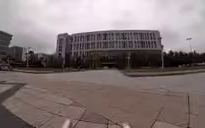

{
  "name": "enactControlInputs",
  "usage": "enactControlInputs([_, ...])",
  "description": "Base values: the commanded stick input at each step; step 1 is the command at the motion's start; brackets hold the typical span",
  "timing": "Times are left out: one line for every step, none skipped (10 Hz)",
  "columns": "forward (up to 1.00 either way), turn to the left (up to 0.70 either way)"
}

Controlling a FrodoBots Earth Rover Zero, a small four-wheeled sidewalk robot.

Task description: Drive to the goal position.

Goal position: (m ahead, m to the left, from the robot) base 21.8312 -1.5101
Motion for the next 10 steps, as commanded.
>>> enactControlInputs([1.0,0.0])
enactControlInputs([1.0,0.0])
enactControlInputs([1.0,0.0])
enactControlInputs([1.0,0.0])
enactControlInputs([1.0,0.0])
enactControlInputs([1.0,0.0])
enactControlInputs([1.0,0.0])
enactControlInputs([1.0,0.0])
enactControlInputs([1.0,0.0])
enactControlInputs([1.0,-0.01])
